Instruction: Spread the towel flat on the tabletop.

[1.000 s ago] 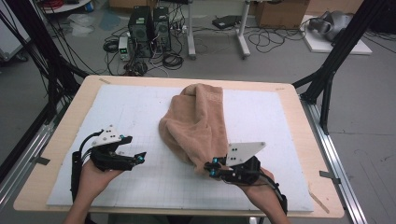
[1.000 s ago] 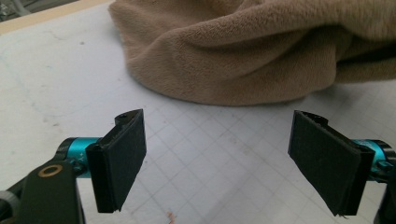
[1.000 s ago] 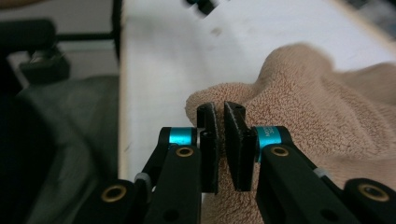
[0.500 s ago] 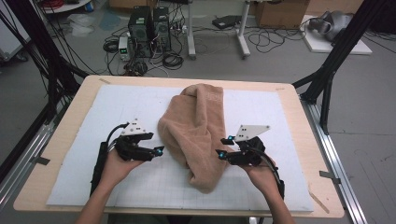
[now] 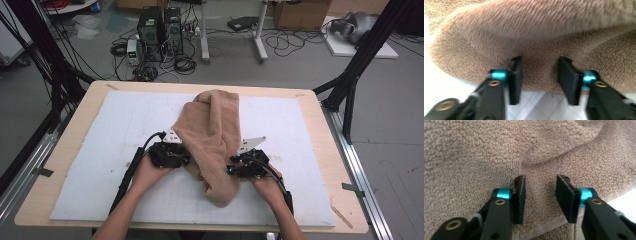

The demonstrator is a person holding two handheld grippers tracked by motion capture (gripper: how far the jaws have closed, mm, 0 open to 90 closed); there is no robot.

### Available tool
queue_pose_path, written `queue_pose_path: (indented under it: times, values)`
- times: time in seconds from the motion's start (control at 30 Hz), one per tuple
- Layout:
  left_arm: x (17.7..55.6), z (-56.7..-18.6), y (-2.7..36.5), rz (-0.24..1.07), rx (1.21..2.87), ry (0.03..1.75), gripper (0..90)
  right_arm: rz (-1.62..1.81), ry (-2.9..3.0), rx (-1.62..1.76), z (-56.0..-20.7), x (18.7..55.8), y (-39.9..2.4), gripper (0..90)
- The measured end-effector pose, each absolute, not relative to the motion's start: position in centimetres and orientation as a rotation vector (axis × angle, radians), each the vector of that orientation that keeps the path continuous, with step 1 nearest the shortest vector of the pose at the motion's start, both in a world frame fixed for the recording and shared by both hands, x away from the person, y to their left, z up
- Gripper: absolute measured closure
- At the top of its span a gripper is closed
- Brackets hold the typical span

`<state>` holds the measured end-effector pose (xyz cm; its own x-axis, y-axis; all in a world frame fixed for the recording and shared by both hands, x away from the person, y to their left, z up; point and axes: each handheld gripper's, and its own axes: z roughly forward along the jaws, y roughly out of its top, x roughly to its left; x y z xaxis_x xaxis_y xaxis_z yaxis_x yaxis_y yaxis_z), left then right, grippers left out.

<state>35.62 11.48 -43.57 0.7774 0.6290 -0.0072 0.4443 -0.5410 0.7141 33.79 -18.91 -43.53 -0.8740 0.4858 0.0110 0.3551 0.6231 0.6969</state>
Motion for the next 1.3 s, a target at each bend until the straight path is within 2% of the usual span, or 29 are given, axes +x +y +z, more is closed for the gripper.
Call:
queue_pose_path:
  times: [0.07,0.1,0.17,0.2,0.33,0.73,1.0,1.3]
  values:
    - [35.7,-43.5,11.4,0.332,2.233,0.793,69.0,1.092,2.669,0.689,-43.5,33.9,-19.0,67.9]
    - [35.7,-43.5,11.3,0.326,2.234,0.793,75.9,1.085,2.668,0.68,-43.5,33.9,-19.0,73.5]
    - [35.7,-43.5,11.4,0.326,2.234,0.789,78.3,1.084,2.667,0.679,-43.5,34.0,-19.1,75.8]
    - [35.7,-43.4,11.5,0.325,2.237,0.784,83.1,1.099,2.664,0.69,-43.5,34.1,-19.2,80.0]
    - [35.3,-42.9,11.7,0.359,2.249,0.757,85.0,1.111,2.656,0.688,-43.3,34.1,-19.5,84.0]
    - [32.6,-39.7,15.9,0.41,2.153,0.74,85.6,1.181,2.595,0.676,-41.8,32.9,-21.3,84.7]
    - [28.8,-38.5,17.2,0.448,2.115,0.685,85.6,1.212,2.59,0.63,-40.9,31.3,-21.9,84.7]
    - [23.5,-38.2,19.0,0.47,2.095,0.652,85.6,1.219,2.609,0.514,-39.4,27.2,-21.6,84.7]
